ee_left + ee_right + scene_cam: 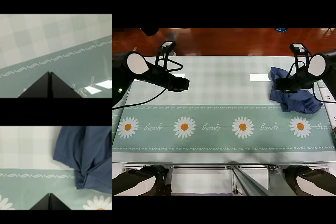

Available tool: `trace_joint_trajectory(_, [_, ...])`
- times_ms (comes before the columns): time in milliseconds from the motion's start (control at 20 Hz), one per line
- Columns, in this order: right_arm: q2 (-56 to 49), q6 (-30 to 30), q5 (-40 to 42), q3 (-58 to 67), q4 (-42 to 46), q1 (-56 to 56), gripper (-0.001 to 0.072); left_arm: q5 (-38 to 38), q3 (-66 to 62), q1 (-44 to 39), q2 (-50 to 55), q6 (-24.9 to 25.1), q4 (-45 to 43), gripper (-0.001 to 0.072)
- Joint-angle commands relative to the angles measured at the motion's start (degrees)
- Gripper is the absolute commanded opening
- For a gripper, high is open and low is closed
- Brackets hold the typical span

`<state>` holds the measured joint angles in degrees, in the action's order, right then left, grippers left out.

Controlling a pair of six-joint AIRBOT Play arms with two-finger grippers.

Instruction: Fold the shirts.

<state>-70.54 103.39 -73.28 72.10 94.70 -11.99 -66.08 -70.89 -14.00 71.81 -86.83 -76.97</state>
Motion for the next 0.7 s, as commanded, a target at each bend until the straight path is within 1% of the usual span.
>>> trace_joint_trajectory(0, [0.0, 0.0, -0.02, -0.02, -0.02, -0.02, 0.0024, 0.0, 0.02, 0.04, 0.04, 0.0, -0.02, 0.0022])
trace_joint_trajectory(600, [0.0, 0.0, 0.0, -0.02, 0.0, -0.02, 0.0024, 0.0, 0.02, 0.04, 0.04, 0.0, -0.02, 0.0022])
trace_joint_trajectory(650, [0.0, 0.04, 1.27, -0.02, 0.0, -0.02, 0.0024, 0.09, 0.02, 0.02, 0.04, -0.02, -0.02, 0.0022])
